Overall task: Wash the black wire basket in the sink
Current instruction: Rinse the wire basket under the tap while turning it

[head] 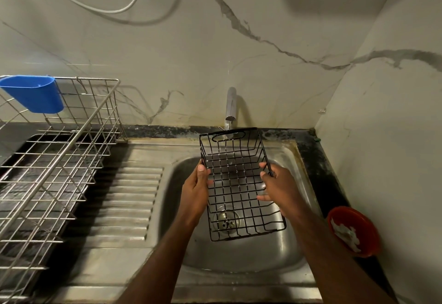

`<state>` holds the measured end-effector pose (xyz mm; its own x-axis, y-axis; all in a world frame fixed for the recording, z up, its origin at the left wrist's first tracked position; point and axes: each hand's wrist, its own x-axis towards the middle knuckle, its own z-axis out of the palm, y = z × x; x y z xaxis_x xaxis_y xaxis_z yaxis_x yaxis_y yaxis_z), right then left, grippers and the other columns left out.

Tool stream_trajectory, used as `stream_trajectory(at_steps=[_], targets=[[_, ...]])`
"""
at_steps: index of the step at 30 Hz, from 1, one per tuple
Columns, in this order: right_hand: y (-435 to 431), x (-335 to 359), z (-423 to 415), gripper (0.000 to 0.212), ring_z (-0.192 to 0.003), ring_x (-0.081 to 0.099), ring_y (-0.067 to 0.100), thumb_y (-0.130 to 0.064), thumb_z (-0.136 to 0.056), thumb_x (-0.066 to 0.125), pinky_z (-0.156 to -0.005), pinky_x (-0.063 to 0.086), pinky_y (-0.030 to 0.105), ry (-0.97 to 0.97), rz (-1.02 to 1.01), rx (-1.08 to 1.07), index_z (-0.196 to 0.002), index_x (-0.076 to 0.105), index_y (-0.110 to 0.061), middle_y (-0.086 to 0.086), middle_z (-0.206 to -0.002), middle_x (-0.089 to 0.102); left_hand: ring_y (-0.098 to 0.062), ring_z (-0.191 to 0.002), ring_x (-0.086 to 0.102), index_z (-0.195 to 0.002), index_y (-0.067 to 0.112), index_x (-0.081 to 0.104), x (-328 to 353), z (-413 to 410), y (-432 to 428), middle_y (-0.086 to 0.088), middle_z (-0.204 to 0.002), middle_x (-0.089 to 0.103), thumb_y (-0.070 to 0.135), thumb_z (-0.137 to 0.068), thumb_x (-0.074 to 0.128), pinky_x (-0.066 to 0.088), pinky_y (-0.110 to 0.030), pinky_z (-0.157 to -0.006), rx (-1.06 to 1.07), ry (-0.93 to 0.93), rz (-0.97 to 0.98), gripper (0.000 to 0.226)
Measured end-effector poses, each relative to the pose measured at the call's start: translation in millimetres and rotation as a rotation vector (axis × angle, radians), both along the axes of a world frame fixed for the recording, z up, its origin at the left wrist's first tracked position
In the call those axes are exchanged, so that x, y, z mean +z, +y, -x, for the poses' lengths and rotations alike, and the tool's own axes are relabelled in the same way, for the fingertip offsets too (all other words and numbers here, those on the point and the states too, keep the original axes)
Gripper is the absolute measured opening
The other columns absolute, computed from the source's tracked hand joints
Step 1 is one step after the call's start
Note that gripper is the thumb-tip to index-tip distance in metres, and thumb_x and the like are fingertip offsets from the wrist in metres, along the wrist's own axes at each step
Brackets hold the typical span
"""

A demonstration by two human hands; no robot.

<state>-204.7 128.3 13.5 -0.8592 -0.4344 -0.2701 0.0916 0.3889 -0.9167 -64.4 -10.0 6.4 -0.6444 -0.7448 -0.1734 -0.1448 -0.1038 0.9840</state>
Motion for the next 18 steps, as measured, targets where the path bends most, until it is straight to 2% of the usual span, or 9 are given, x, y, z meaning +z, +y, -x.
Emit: stream_trajectory(at_steps=[3,8,9,13,18], targets=[[1.7,-0.8,0.7,0.038,-0.082,0.052,0.024,-0.012,-0.099,0.051,-0.061,0.061,0.035,-0.005,0.007,-0.006,-0.136,0.053,-0.020,0.005,-0.120,0.056,-0.016,-0.108,0.064,-0.104,0.042,0.059,2.3,1.3,0.8,0.008,-0.114,0.065,0.059,-0.095,0.032,0.050,-0.052,-0.099,-0.008,0.002,-0.006,0.032],[4.7,-3.7,2.5,0.036,-0.082,0.052,0.023,-0.012,-0.099,0.051,-0.060,0.060,0.034,-0.029,0.020,-0.026,-0.134,0.055,-0.021,0.008,-0.102,0.059,-0.018,-0.111,0.063,-0.102,0.045,0.058,1.6,2.3,0.4,0.007,-0.112,0.066,0.055,-0.099,0.032,0.049,-0.054,-0.102,-0.020,0.001,-0.020,0.028],[5.3,-3.8,2.9,0.036,-0.083,0.053,0.023,-0.012,-0.099,0.051,-0.060,0.060,0.034,-0.030,0.024,-0.029,-0.133,0.055,-0.021,0.009,-0.103,0.060,-0.019,-0.112,0.063,-0.101,0.045,0.057,1.7,2.5,0.3,0.007,-0.111,0.066,0.056,-0.098,0.031,0.048,-0.055,-0.102,-0.026,0.001,-0.021,0.028],[7.1,-4.8,4.5,0.034,-0.094,0.062,0.020,-0.013,-0.099,0.051,-0.061,0.061,0.035,-0.029,0.037,-0.038,-0.132,0.057,-0.022,0.012,-0.131,0.053,-0.019,-0.113,0.063,-0.100,0.047,0.057,3.3,4.3,0.9,0.009,-0.107,0.065,0.060,-0.095,0.031,0.047,-0.054,-0.103,-0.047,-0.006,-0.017,0.029],[10.3,-7.9,7.6,0.032,-0.108,0.060,0.028,-0.013,-0.099,0.052,-0.061,0.061,0.036,-0.058,0.054,-0.062,-0.129,0.058,-0.023,0.012,-0.135,0.050,-0.016,-0.112,0.063,-0.100,0.047,0.057,5.6,7.1,2.3,0.015,-0.106,0.064,0.049,-0.103,0.030,0.047,-0.050,-0.104,-0.065,-0.003,-0.023,0.027]])
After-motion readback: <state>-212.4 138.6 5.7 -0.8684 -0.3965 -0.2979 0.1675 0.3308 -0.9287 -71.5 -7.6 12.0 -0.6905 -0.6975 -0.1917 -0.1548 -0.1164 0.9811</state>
